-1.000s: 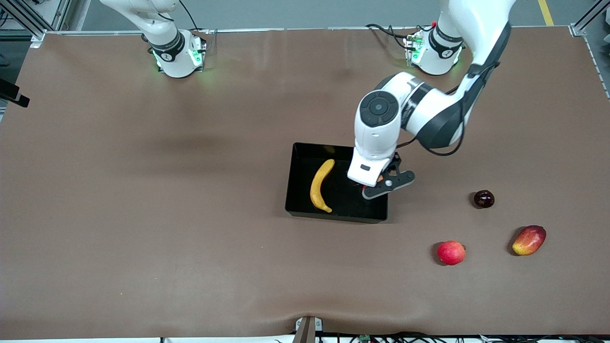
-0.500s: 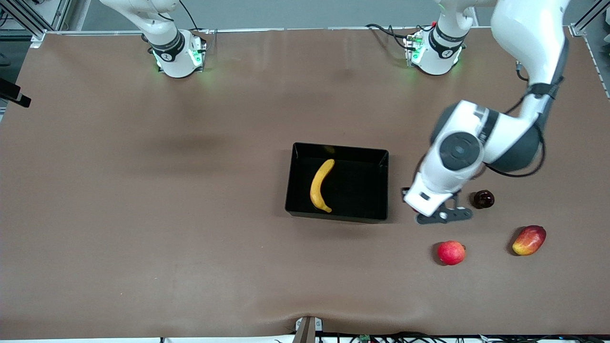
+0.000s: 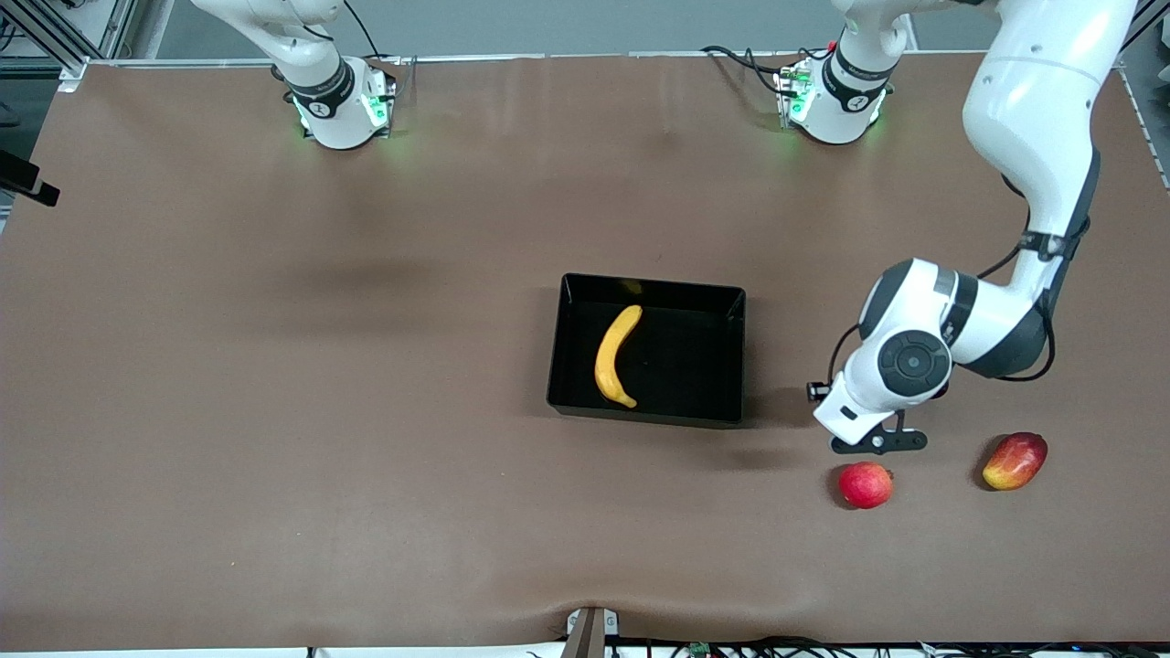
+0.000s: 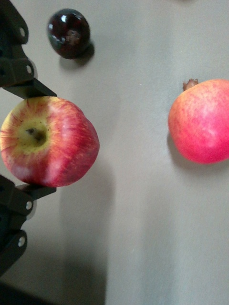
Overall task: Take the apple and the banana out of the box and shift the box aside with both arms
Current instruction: 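Carry the apple out of the box and set it beside the plum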
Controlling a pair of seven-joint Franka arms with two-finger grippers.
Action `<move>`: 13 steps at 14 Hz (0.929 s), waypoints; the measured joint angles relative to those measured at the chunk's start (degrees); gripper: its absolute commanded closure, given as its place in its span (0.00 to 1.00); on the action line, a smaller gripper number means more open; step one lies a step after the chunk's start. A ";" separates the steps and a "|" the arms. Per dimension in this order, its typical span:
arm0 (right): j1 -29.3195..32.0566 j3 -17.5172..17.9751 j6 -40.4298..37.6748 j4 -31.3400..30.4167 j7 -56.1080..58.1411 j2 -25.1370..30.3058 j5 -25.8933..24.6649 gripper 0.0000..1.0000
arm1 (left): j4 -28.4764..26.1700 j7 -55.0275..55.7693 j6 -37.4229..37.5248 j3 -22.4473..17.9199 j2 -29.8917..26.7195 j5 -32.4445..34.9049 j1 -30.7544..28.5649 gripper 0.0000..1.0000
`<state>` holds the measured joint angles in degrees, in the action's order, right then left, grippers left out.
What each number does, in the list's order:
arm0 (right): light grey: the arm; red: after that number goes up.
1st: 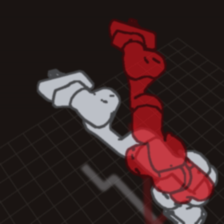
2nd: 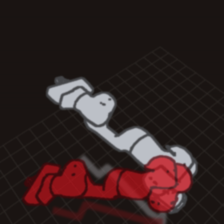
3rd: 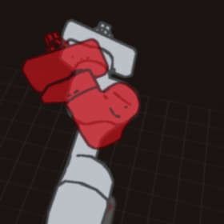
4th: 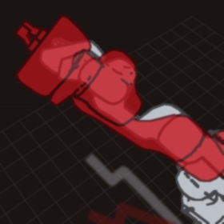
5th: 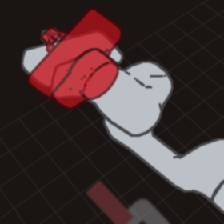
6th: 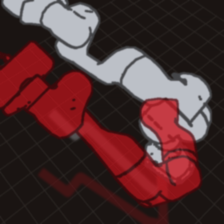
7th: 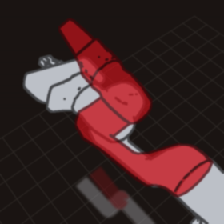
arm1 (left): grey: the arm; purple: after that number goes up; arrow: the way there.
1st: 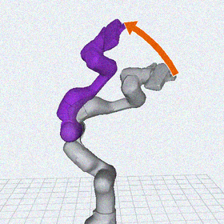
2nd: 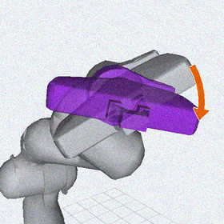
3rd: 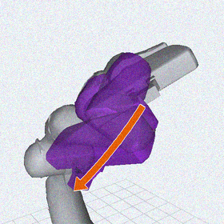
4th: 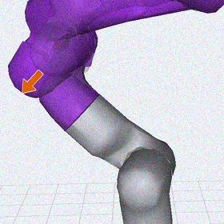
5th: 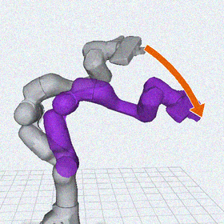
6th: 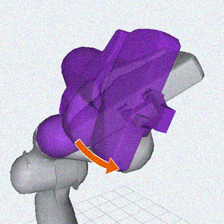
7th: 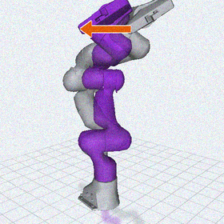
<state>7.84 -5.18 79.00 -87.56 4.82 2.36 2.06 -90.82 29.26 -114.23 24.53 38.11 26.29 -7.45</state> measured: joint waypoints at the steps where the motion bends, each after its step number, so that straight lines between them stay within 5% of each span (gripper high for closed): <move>1: 0.00 0.00 0.00 0.00 0.00 0.00 0.00 0.00 | -0.05 0.00 -1.02 -0.01 0.96 1.00 -0.65 1.00; 13: 0.03 0.00 0.12 0.00 0.00 -0.13 0.10 0.00 | -3.13 -0.42 -5.89 -0.23 2.95 2.92 -5.96 1.00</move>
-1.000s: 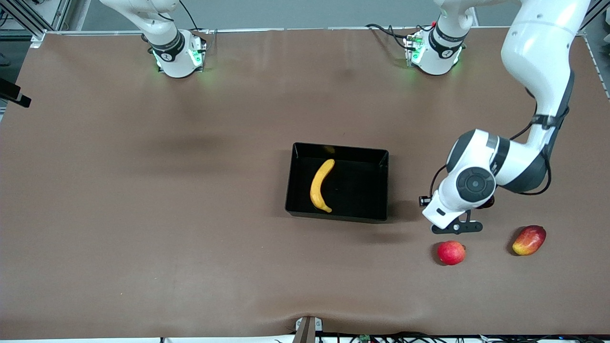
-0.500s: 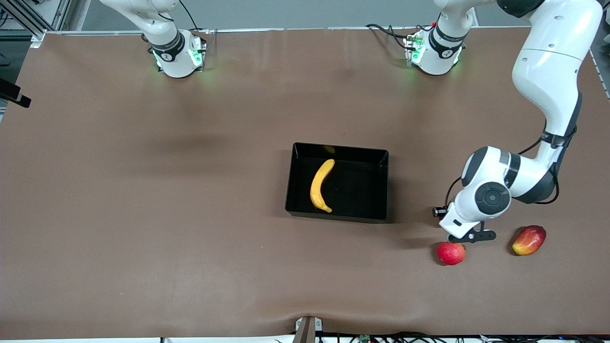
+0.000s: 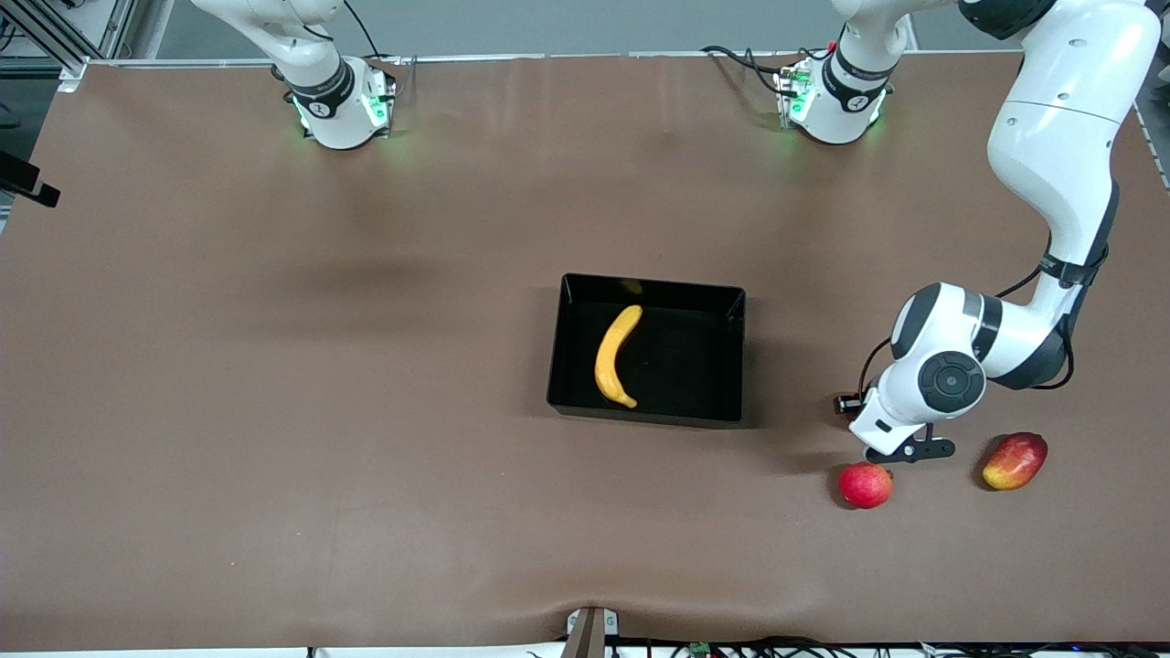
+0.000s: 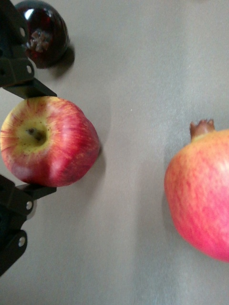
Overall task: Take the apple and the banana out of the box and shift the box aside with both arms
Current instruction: 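Carry the apple out of the box and set it beside the plum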
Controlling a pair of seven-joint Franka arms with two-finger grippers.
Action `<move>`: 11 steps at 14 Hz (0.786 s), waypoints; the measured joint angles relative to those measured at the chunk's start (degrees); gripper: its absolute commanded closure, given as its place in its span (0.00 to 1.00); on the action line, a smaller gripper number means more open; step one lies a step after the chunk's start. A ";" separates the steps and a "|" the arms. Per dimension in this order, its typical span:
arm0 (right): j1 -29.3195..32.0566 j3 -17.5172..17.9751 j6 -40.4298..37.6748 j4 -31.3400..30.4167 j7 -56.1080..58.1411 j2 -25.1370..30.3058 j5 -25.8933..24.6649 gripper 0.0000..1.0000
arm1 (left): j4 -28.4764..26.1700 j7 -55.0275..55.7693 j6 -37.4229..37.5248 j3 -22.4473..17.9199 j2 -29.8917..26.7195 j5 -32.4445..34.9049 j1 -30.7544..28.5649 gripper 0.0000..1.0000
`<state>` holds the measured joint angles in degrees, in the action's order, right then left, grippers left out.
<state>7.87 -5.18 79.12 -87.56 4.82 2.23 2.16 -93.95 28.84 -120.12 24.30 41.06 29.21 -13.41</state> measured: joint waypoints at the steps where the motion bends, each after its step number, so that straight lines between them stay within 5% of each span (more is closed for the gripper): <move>1: 0.03 -0.01 0.00 0.00 0.00 -0.02 0.25 0.00 | -0.04 0.00 0.00 -0.01 0.04 0.88 -0.37 1.00; 5: 0.91 -0.05 0.00 0.00 0.00 -0.13 1.40 0.00 | -0.36 -0.23 -0.06 -0.04 0.19 2.17 -1.32 1.00; 6: 1.02 -0.05 0.00 0.00 0.00 -0.16 1.46 0.00 | -0.36 -0.23 -0.08 -0.03 0.19 2.27 -1.44 0.76; 7: 1.08 -0.05 0.00 0.00 0.00 -0.19 1.50 0.00 | -0.36 -0.24 -0.10 -0.03 0.19 2.30 -1.56 0.23; 8: 1.08 -0.05 0.00 0.00 0.00 -0.21 1.52 0.00 | -0.35 -0.29 -0.12 -0.03 0.20 2.31 -1.64 0.00; 11: 1.14 -0.05 0.00 0.00 0.00 -0.41 1.53 0.00 | -0.18 -2.27 -0.35 -0.03 0.23 2.37 -2.08 0.00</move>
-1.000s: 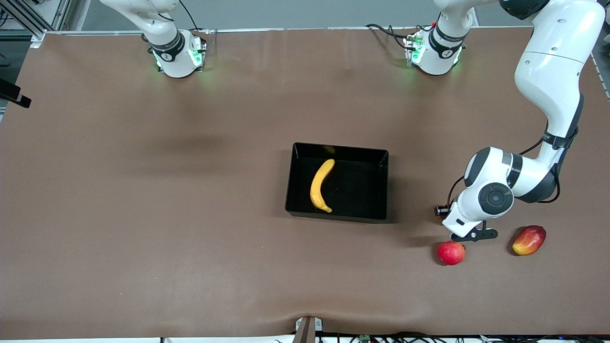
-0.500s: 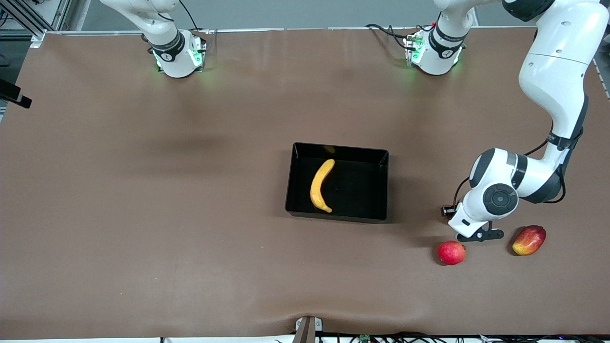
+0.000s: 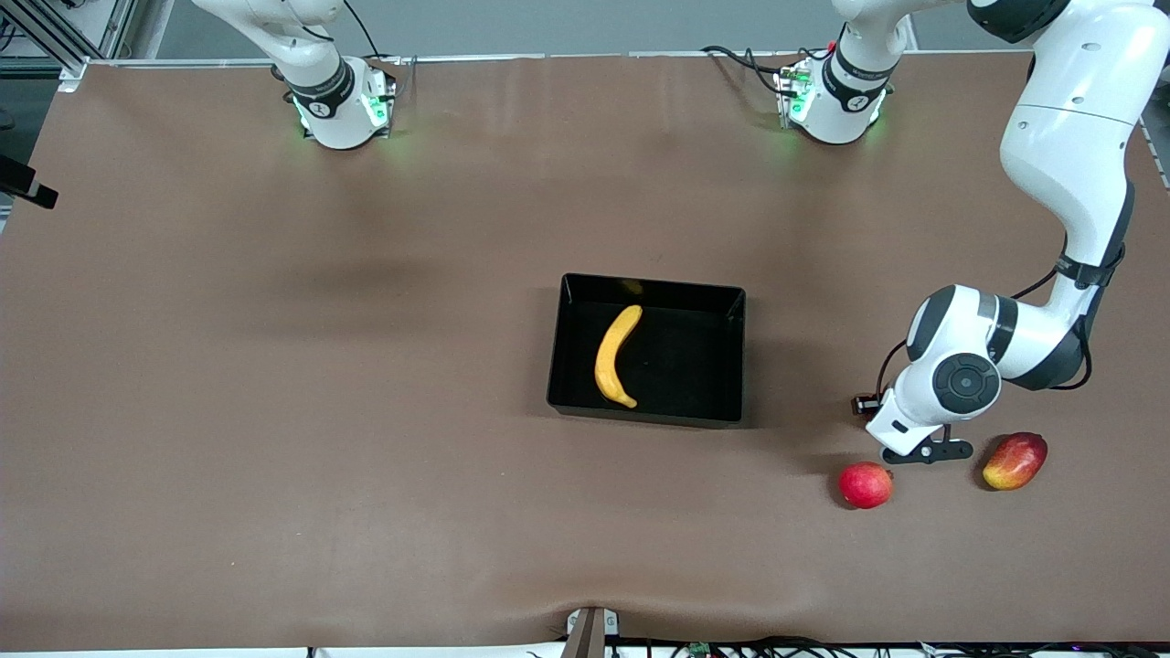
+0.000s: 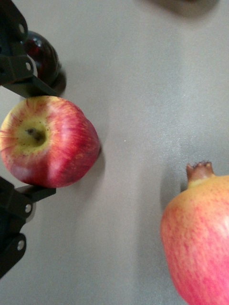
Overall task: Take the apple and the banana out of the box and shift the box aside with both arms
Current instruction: 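Carry the apple out of the box and set it beside the plum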
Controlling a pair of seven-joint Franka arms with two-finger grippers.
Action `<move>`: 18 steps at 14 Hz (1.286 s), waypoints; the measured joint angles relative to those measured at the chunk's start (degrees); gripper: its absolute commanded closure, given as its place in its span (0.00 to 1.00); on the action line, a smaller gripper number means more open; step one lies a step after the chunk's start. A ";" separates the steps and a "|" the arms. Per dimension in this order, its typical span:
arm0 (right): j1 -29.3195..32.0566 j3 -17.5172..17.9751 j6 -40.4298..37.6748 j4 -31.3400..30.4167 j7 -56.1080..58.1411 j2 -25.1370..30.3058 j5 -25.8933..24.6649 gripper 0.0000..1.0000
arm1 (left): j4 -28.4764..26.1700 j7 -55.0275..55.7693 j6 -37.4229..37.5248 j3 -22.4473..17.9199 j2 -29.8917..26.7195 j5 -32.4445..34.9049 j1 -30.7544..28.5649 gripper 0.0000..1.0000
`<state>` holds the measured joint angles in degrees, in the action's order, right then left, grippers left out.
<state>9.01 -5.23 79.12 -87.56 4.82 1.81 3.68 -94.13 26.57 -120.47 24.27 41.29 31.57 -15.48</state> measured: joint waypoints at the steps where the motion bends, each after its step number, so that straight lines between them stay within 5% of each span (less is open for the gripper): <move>1: 0.01 0.00 0.00 0.00 0.00 -0.08 0.00 0.00 | 0.39 -0.16 -0.17 0.10 -0.08 -0.03 -0.13 0.00; 5: 0.19 0.00 0.00 0.00 0.00 -0.22 0.01 0.00 | 2.68 -0.16 -0.39 2.86 -3.19 -3.04 -0.22 0.00; 14: 0.67 0.00 0.16 0.03 0.00 -0.53 0.44 0.00 | 2.18 12.69 6.81 17.37 -13.52 -4.67 1.06 0.00; 18: 0.74 -0.01 0.21 0.04 0.00 -0.54 0.46 0.00 | 2.05 23.55 6.28 19.15 -10.91 -4.67 10.76 0.00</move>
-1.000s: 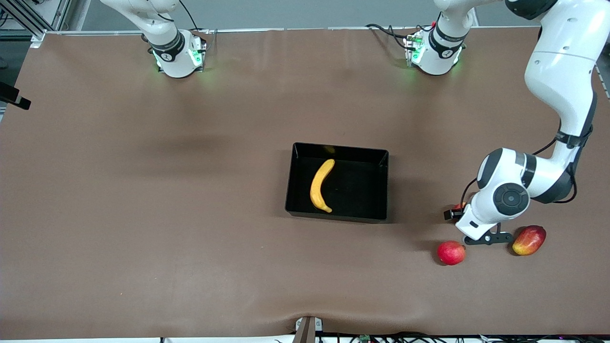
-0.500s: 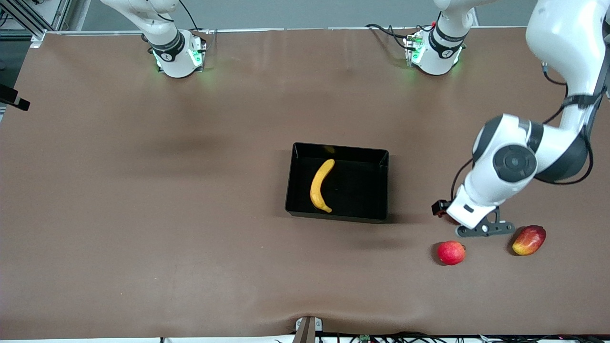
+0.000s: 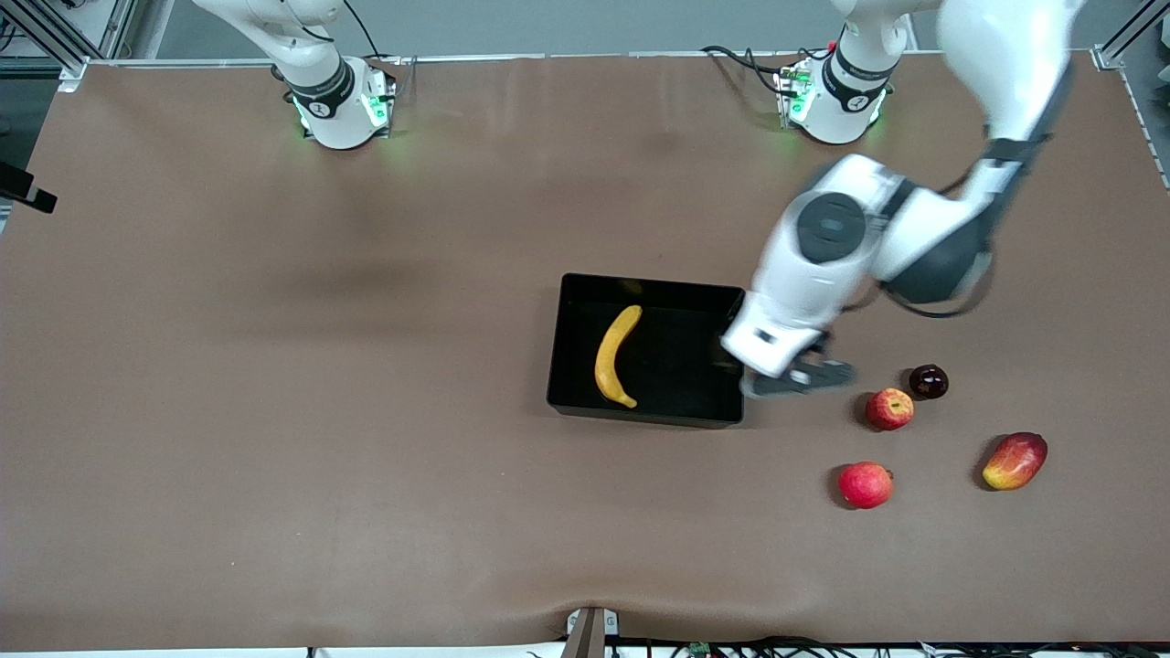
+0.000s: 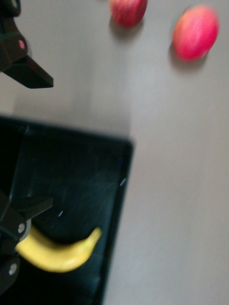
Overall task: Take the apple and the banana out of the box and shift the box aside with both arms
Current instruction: 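Carry the apple out of the box and set it beside the plum, then reach the left gripper into the box and grasp the yellow banana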
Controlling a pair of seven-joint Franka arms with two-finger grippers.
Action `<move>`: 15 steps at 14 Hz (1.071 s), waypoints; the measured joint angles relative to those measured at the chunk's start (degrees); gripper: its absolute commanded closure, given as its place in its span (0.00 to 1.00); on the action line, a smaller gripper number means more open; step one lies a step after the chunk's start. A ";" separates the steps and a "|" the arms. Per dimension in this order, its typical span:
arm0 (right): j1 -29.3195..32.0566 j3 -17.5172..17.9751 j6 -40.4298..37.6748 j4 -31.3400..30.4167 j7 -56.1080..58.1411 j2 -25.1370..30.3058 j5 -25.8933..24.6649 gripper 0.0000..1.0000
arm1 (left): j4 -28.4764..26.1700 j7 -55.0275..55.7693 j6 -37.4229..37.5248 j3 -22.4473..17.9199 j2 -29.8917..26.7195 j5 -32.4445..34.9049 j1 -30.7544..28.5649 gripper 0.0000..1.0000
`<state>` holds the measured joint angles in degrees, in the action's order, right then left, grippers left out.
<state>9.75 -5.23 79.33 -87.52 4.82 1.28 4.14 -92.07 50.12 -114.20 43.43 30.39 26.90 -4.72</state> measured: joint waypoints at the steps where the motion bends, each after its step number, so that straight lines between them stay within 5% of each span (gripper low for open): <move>1: 0.00 0.01 0.03 0.01 0.00 -0.01 0.02 0.00 | 0.18 1.29 -0.89 -0.13 1.33 0.00 2.65 0.00; 7: 0.00 0.02 0.11 0.02 0.00 -0.19 0.08 0.00 | 0.78 2.40 -12.02 -3.52 10.52 2.99 10.82 0.00; 13: 0.00 0.03 0.18 0.02 0.00 -0.58 0.09 0.00 | 1.12 2.40 -20.49 -12.93 16.12 4.53 21.05 0.00; 15: 0.00 0.06 0.25 0.06 0.01 -0.74 0.09 0.00 | 1.26 2.38 -21.20 -14.48 17.07 4.55 22.45 0.66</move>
<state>9.75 -5.17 79.58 -87.46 4.82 0.53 4.23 -90.82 52.50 -135.40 28.94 47.45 31.46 17.73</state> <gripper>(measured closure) 0.000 0.000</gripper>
